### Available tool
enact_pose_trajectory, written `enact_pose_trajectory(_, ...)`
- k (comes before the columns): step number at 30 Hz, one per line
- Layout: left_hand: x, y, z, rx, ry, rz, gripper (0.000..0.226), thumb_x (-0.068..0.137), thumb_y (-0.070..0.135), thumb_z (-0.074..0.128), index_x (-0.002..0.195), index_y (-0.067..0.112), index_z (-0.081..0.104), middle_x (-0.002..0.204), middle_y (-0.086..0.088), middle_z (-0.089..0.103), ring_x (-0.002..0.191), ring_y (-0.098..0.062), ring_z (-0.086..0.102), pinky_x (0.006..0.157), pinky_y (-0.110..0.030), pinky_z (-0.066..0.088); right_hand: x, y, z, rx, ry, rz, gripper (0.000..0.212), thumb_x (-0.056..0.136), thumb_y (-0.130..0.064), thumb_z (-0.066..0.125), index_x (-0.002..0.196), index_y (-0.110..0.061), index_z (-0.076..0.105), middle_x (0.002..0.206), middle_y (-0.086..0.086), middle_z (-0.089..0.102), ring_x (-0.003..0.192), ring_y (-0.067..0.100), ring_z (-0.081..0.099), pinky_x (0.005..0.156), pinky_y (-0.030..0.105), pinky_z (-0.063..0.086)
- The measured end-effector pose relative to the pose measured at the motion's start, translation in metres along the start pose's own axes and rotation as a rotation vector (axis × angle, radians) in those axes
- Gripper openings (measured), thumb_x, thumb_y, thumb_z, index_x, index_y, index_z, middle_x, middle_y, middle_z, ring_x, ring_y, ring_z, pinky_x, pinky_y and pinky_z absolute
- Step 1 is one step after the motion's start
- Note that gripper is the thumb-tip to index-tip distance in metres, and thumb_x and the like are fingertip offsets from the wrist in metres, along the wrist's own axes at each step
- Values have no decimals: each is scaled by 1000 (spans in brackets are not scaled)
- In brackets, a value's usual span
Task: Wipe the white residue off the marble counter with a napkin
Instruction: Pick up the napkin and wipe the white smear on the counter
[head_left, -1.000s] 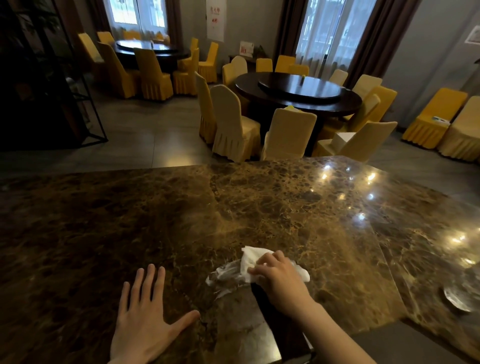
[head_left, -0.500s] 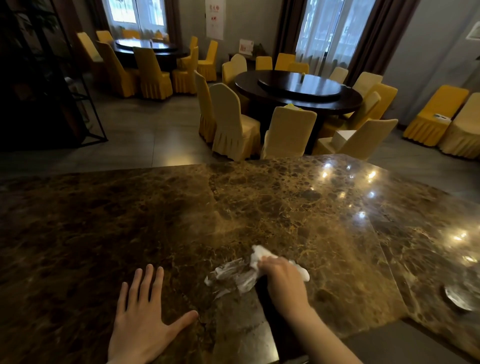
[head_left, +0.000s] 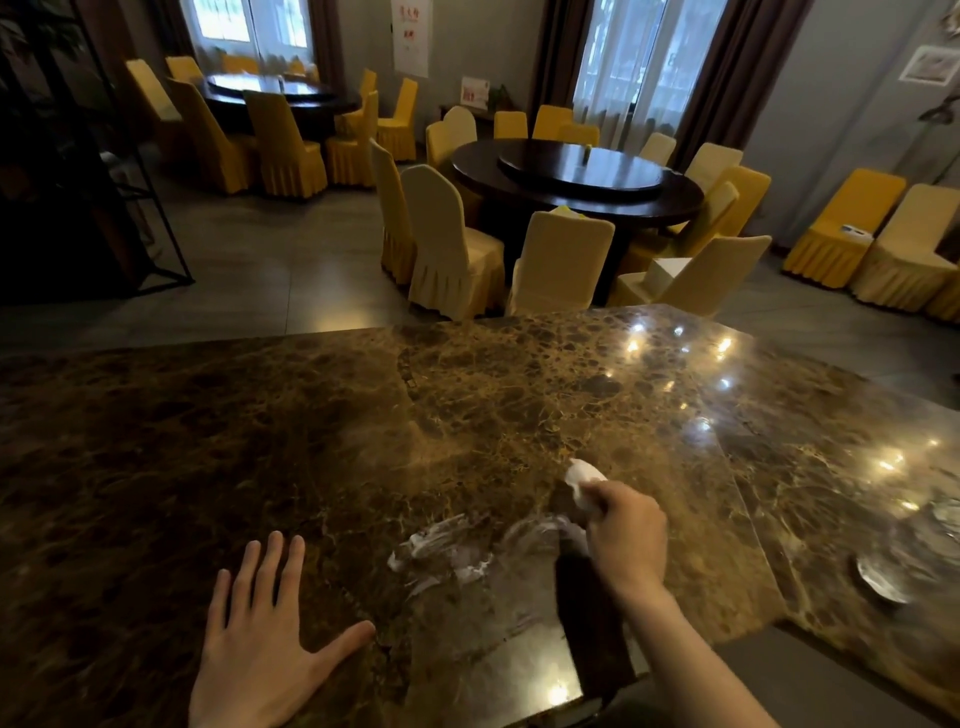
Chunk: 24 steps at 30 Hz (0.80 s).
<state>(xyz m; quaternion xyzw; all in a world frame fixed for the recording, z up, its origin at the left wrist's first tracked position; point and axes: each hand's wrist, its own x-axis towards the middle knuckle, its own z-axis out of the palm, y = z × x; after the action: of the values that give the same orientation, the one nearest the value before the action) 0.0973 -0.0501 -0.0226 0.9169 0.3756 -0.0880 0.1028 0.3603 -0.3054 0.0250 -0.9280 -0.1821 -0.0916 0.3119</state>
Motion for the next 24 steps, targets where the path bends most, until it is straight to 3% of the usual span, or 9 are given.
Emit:
enact_pose_trajectory(3,1,3,-2,7,-12,-17,145,39,112,-13,155,26,-28,168,2,-29,156,-19,-25,131,-50,-10,-9,15,11,-140,-124,49,31,82,-14,70,110,-25,73,104,3,75,97,29,69,69,32,49)
enact_pose_trajectory(6,1,4,-3,0,-14,-22,147,38,112,-13,156,26,-28,168,3,-29,157,-20,-25,131,-50,-10,-45,1,42,-36,-185,-2,55,87,7,57,131,-24,65,146,-3,55,141,17,43,112,38,41)
enact_pose_trajectory(8,-1,4,-5,2,-22,-19,146,39,112,-12,155,25,-28,168,2,-28,157,-20,-25,131,-49,-10,-62,-20,59,58,-231,-118,58,89,6,58,136,-28,61,150,-11,48,145,7,34,118,37,35)
enact_pose_trajectory(13,-2,6,-7,32,-30,-26,149,36,111,-16,156,25,-28,169,1,-28,157,-21,-25,131,-50,-10,-68,-38,64,38,-445,-425,48,98,-13,55,141,-34,52,155,-14,41,148,5,24,110,35,45)
enact_pose_trajectory(16,0,5,-7,14,-41,-21,147,39,111,-11,155,24,-30,170,0,-27,156,-22,-25,131,-50,-10,-49,-10,47,-38,-340,-297,48,97,-17,60,140,-38,54,154,-17,40,145,4,30,110,35,43)
enact_pose_trajectory(19,0,5,-6,20,-48,-22,143,43,111,-7,154,24,-32,169,0,-29,156,-21,-27,131,-50,-11,-40,-2,49,-59,-214,-94,47,99,-5,53,139,-29,57,153,-9,45,147,15,33,109,39,44)
enact_pose_trajectory(21,0,5,-6,16,-48,-24,143,43,111,-5,153,25,-32,167,1,-31,156,-21,-27,131,-50,-11,-48,-19,59,-58,-193,-110,48,96,-2,56,138,-25,59,151,-7,47,146,19,35,111,41,43)
enact_pose_trajectory(22,0,5,-6,15,-47,-23,143,43,111,-5,154,25,-32,167,1,-31,156,-21,-27,131,-50,-12,-54,-30,62,-26,-216,-178,47,94,-4,60,135,-27,61,148,-10,50,143,17,39,109,38,46)
enact_pose_trajectory(24,0,5,-7,19,-53,-22,144,40,111,-8,154,25,-31,166,2,-32,156,-21,-27,131,-50,-12,-66,-38,61,13,-315,-388,38,90,-8,65,120,-32,68,133,-18,60,129,10,51,85,26,54)
